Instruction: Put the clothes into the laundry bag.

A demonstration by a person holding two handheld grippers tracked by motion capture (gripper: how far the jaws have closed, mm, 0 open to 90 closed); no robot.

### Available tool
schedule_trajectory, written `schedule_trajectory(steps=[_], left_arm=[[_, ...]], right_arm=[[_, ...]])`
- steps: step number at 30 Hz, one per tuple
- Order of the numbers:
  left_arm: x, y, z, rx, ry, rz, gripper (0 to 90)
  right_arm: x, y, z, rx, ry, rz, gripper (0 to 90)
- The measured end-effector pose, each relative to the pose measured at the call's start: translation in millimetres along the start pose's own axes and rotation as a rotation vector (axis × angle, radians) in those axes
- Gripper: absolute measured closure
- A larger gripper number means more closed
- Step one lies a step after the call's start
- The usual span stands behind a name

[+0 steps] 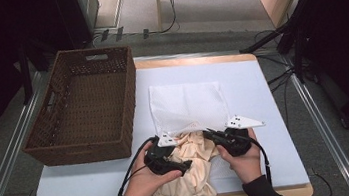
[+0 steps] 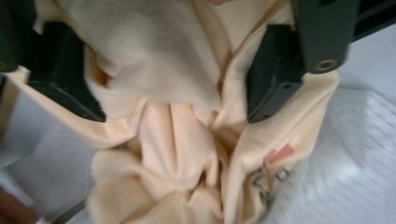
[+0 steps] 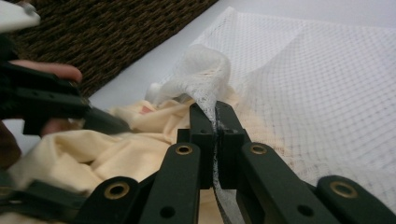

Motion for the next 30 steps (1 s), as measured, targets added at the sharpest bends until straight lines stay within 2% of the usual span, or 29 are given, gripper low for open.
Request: schedule_trajectory(steps=[3, 5, 7, 8, 9, 11, 13, 14, 15, 16, 17, 20, 22, 23, 25, 26, 27, 28, 30], left_arm=[[-5.5, 8.1, -7.2, 0.024, 0.009, -0.012, 61.6], [-8.9, 11.2, -14.6, 0.007, 0.033, 0.007, 72.1], [-10.2, 11.7, -22.2, -0.038, 0.084, 0.040, 75.3], [-10.7, 12.3, -25.8, -0.052, 0.107, 0.038, 75.8], [-10.6, 12.5, -28.9, -0.063, 0.137, 0.028, 76.0], [-9.7, 11.1, -33.2, -0.111, 0.192, 0.015, 76.1], [-2.9, 6.5, -34.0, -0.132, 0.216, -0.039, 75.7], [4.9, 3.3, -32.5, -0.133, 0.209, -0.067, 74.9], [15.5, -0.1, -29.9, -0.132, 0.175, -0.078, 73.6], [24.3, -2.7, -26.9, -0.137, 0.146, -0.062, 70.1], [25.6, -4.8, -25.2, -0.143, 0.157, -0.042, 63.7], [10.1, -4.5, -24.3, -0.112, 0.196, -0.004, 51.6], [-5.4, -5.8, -23.3, -0.070, 0.228, -0.007, 45.7], [-13.3, -7.4, -22.4, -0.058, 0.244, -0.022, 42.8], [-25.2, -12.1, -19.4, -0.025, 0.260, -0.104, 32.4], [-27.5, -15.3, -17.7, -0.024, 0.261, -0.137, 26.7], [-27.1, -19.5, -15.9, -0.038, 0.248, -0.144, 23.2], [-23.4, -23.9, -14.3, -0.062, 0.230, -0.116, 20.6], [-11.3, -30.5, -11.5, -0.105, 0.159, -0.021, 15.8]], right_arm=[[2.9, -5.1, 0.2, -0.014, -0.004, -0.014, 88.6], [3.3, -8.3, -0.1, -0.021, -0.003, -0.025, 88.6], [1.5, -11.6, -2.0, -0.029, 0.015, -0.025, 88.6], [-0.1, -13.8, -3.8, -0.034, 0.024, -0.029, 88.6], [-1.9, -16.0, -5.8, -0.041, 0.032, -0.029, 88.6], [-5.3, -19.1, -9.4, -0.051, 0.046, -0.038, 88.6], [-7.5, -19.4, -10.5, -0.054, 0.050, -0.041, 88.6], [-7.6, -18.7, -10.0, -0.049, 0.045, -0.042, 88.6], [-7.0, -17.2, -9.0, -0.048, 0.038, -0.039, 88.6], [-5.7, -15.4, -7.4, -0.045, 0.029, -0.033, 88.6], [-4.0, -13.2, -5.4, -0.046, 0.019, -0.023, 88.6], [-1.6, -6.4, -0.1, -0.035, 0.004, -0.009, 88.6], [-2.1, -2.3, 1.1, -0.022, 0.002, -0.004, 88.5], [-2.5, -0.9, 1.1, -0.015, 0.005, -0.001, 88.5], [-3.0, 0.8, 0.5, -0.012, 0.009, -0.001, 88.5], [-2.9, 1.0, 0.3, -0.011, 0.009, -0.001, 88.5], [-2.5, 1.3, 0.2, -0.012, 0.010, -0.002, 88.5], [-1.9, 1.2, 0.1, -0.011, 0.007, -0.003, 88.5], [-0.3, 0.4, 0.3, -0.008, 0.003, -0.003, 88.5]])
Point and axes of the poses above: each handheld gripper's, and its own axes: x roughly forward along the jaws, z roughly out of its underside, y roughly to its right, the point moved 2 cm from there along x, roughly forward along the jaws, and after that the axes turned 5 degrees about -z, right-handed, at the moved point
